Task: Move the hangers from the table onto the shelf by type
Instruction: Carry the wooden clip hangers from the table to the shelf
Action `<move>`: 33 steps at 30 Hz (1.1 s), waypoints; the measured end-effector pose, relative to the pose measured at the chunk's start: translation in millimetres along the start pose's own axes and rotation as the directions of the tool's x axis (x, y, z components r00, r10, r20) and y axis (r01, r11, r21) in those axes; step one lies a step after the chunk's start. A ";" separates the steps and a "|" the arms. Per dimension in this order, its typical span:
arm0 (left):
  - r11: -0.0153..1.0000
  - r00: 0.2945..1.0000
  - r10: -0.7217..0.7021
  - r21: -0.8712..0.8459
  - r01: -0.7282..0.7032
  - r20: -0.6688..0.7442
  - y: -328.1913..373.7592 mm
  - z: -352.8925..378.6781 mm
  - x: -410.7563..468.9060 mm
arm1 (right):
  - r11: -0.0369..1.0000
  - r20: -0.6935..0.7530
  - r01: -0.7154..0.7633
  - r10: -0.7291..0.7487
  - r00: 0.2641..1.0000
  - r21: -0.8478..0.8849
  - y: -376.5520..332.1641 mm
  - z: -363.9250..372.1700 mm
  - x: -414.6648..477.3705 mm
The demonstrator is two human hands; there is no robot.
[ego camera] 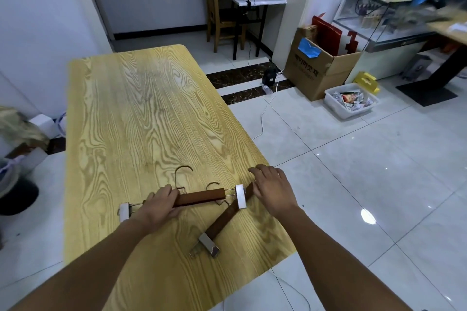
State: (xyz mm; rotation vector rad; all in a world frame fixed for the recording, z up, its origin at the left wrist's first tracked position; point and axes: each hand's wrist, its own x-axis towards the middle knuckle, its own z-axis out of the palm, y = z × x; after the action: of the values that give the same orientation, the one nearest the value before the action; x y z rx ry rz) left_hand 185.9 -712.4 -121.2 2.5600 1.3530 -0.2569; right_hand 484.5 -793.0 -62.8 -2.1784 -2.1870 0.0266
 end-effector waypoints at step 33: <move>0.962 0.951 -0.264 -0.113 0.248 -0.162 -24.4 -65.1 21.9 | 0.942 0.417 0.305 -0.223 0.881 -0.140 -27.5 72.0 18.8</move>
State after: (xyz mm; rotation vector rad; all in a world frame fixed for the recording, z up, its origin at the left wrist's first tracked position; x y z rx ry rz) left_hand 180.9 -663.3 -67.6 2.3757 1.7222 -0.0104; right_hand 453.2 -772.4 -132.8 -2.0924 -2.8138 0.2698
